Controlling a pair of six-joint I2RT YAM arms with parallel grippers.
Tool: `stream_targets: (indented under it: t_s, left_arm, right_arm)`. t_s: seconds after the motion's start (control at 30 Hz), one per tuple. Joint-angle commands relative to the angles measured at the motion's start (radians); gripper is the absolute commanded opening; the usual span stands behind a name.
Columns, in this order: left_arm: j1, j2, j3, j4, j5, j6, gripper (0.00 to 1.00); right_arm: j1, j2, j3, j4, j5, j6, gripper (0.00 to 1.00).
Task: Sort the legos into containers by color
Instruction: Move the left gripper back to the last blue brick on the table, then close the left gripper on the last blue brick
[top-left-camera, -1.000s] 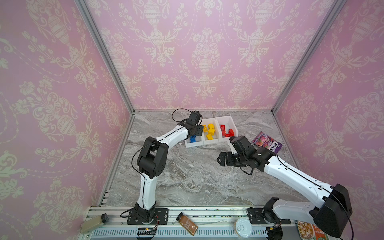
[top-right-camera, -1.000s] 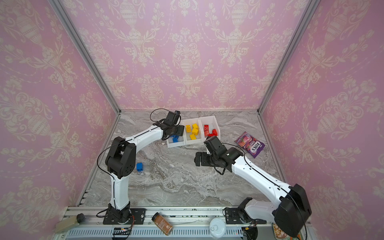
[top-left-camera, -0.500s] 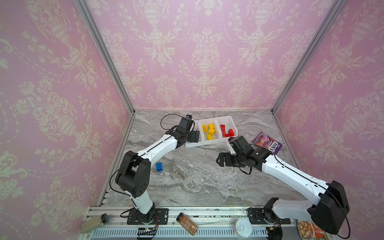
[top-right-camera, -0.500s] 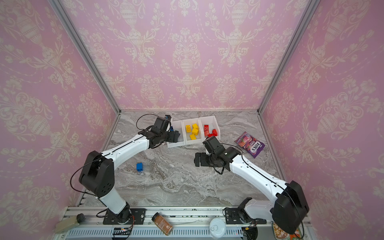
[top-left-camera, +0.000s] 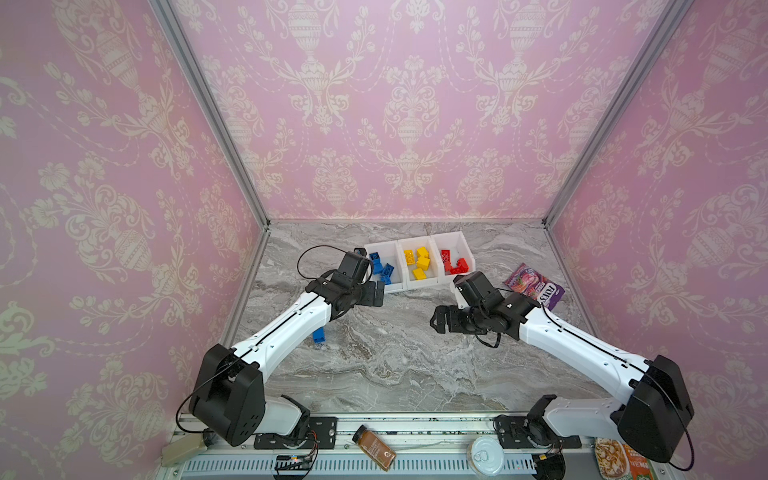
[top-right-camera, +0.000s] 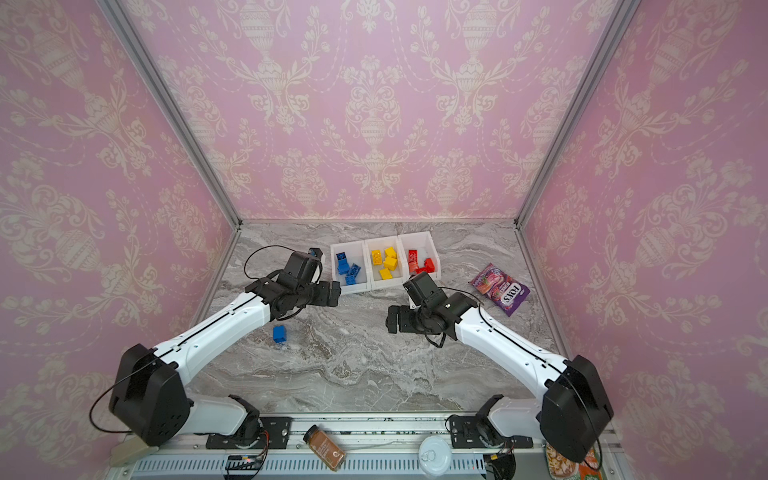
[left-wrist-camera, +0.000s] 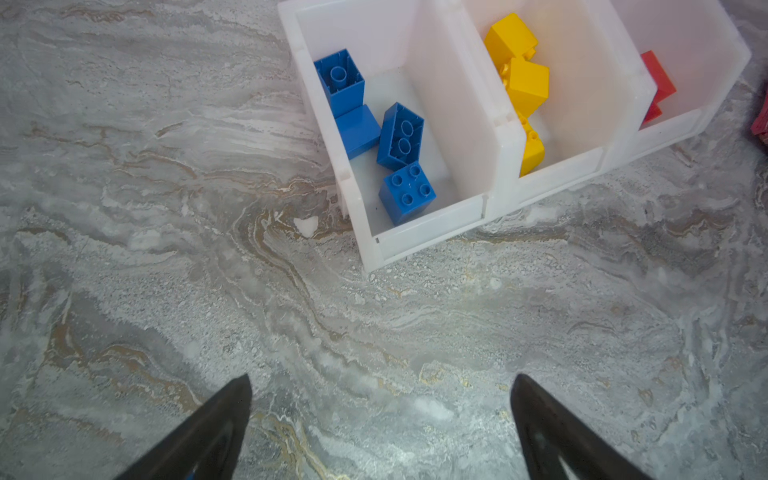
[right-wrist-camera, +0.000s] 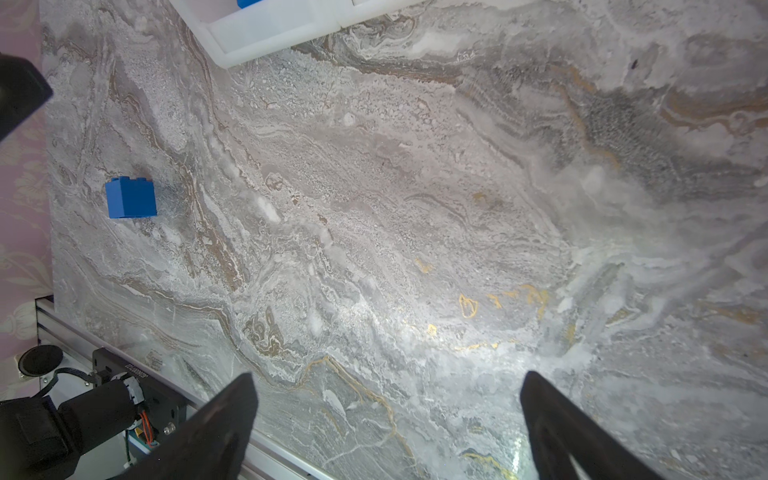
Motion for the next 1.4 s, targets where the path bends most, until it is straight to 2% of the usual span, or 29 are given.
stream_targets:
  t_s: [0.0, 0.27, 0.57, 0.83, 1.03, 1.37]
  left_arm:
    - [0.019, -0.040, -0.022, -0.168, -0.046, -0.025, 0.99]
    - [0.144, -0.100, -0.063, -0.360, -0.076, -0.036, 0.99]
    - [0.303, -0.104, -0.143, -0.311, -0.004, -0.050, 0.95]
    - [0.351, -0.041, -0.168, -0.277, 0.013, -0.051, 0.84]
    - [0.377, 0.088, -0.128, -0.317, 0.055, -0.013, 0.77]
    - [0.402, 0.145, -0.101, -0.288, 0.044, 0.001, 0.63]
  right_arm:
    - [-0.001, 0.009, 0.011, 0.012, -0.017, -0.021, 1.00]
    - [-0.009, 0.016, 0.014, 0.023, -0.031, -0.059, 1.00]
    - [-0.012, 0.025, 0.011, 0.040, -0.039, -0.065, 1.00]
    - [-0.016, 0.009, 0.001, 0.043, -0.040, -0.063, 1.00]
    - [-0.018, 0.006, 0.003, 0.042, -0.048, -0.062, 1.00]
    - [-0.018, -0.008, -0.006, 0.051, -0.043, -0.054, 1.00]
